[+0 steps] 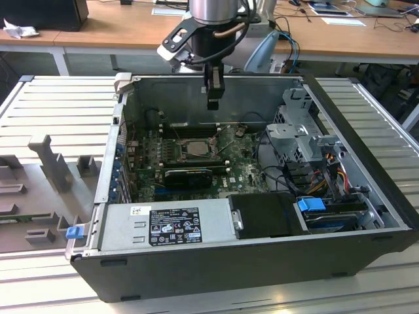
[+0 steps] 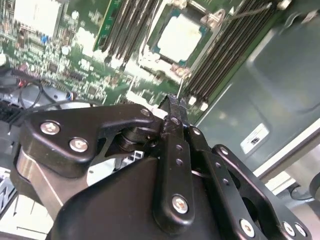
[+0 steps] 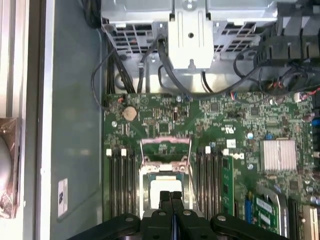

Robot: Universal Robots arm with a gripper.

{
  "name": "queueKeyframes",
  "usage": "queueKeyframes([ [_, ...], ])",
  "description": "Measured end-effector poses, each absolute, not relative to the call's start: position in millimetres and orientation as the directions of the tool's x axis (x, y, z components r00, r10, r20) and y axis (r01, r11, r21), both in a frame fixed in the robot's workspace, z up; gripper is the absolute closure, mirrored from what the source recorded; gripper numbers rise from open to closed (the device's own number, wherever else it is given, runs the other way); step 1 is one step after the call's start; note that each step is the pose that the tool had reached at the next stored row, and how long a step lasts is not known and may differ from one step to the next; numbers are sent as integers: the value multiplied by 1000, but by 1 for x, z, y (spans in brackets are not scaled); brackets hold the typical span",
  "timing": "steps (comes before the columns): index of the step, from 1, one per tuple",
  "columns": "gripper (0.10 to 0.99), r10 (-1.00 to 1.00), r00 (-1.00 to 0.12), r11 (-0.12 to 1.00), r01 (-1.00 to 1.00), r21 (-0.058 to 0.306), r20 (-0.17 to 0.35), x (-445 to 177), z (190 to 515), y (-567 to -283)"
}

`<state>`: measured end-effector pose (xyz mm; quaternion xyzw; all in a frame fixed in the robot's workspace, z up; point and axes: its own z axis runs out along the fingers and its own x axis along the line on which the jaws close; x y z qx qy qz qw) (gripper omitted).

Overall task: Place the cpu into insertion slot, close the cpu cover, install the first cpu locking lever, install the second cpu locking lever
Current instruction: 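Close the cpu cover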

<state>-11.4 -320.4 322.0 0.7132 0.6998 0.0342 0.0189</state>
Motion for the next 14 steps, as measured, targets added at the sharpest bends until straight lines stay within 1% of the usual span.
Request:
queueKeyframes([
  [6, 980, 1000, 18, -20, 997, 75, 22, -2, 317, -321],
  [14, 980, 1000, 18, -20, 997, 76, 22, -1, 299, -321],
])
